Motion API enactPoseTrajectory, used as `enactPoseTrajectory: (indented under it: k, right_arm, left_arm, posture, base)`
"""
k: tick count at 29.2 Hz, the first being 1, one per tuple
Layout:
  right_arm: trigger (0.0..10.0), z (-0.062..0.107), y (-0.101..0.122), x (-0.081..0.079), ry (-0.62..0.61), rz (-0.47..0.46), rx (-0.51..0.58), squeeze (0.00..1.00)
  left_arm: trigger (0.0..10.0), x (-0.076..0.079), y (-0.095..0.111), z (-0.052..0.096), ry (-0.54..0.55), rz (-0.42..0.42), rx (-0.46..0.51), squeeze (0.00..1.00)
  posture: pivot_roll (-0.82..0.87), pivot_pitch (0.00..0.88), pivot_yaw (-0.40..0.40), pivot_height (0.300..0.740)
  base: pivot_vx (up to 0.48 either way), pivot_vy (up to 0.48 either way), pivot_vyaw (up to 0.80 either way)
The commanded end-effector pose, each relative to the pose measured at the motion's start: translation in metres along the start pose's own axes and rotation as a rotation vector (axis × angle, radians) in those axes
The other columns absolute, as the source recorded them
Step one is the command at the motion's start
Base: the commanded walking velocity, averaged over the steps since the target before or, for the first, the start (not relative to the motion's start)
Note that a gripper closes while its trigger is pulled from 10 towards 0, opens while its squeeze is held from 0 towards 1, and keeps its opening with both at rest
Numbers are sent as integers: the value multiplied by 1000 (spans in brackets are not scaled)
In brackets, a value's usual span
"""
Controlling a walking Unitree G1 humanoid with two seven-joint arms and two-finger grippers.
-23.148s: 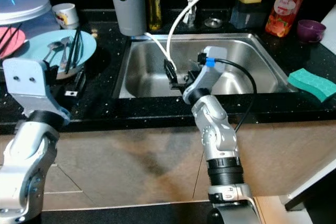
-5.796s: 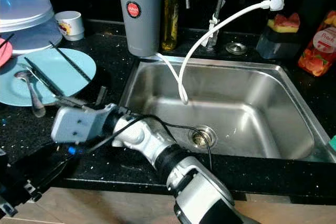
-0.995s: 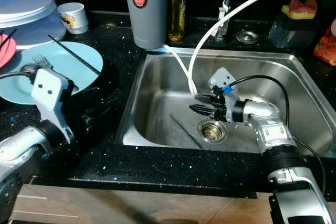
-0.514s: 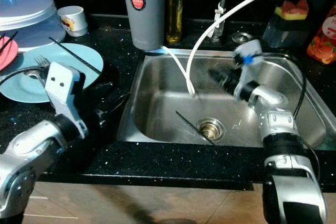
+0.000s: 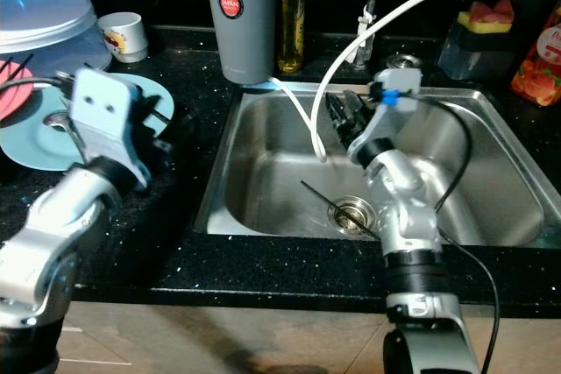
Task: Kitchen organization
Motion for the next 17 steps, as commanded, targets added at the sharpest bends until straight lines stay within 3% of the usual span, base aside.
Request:
enactPoseTrajectory:
  k: [1, 6, 17]
  right_arm:
    - [10000, 2, 6, 1, -15, 9, 21, 0]
    - [10000, 9, -4, -13, -14, 2, -39, 0]
    - [10000, 10, -9, -21, -14, 0, -71, 0]
  left_arm:
    - [10000, -6, 1, 1, 34, -1, 5, 0]
    - [10000, -7, -5, 5, 53, 10, -11, 0]
    - [10000, -6, -8, 7, 60, 33, -23, 0]
  posture:
    - [53, 71, 19, 740]
    - [51, 68, 20, 740]
    - [48, 80, 19, 740]
  base:
    - [0, 0, 0]
    - [0, 0, 0]
    - [-337, 0, 0]
Point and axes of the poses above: a point about 5 cm out from each wrist's last joint towards the gripper, its own z axis pointing back from the gripper into the wrist, its own y axis along the axis of the wrist's last joint, x = y × z, the point moved 6 cm from there along -z, pointing out of the wrist towards the gripper, and after that the axes turned 4 degrees about -z, right-handed, at the moved point
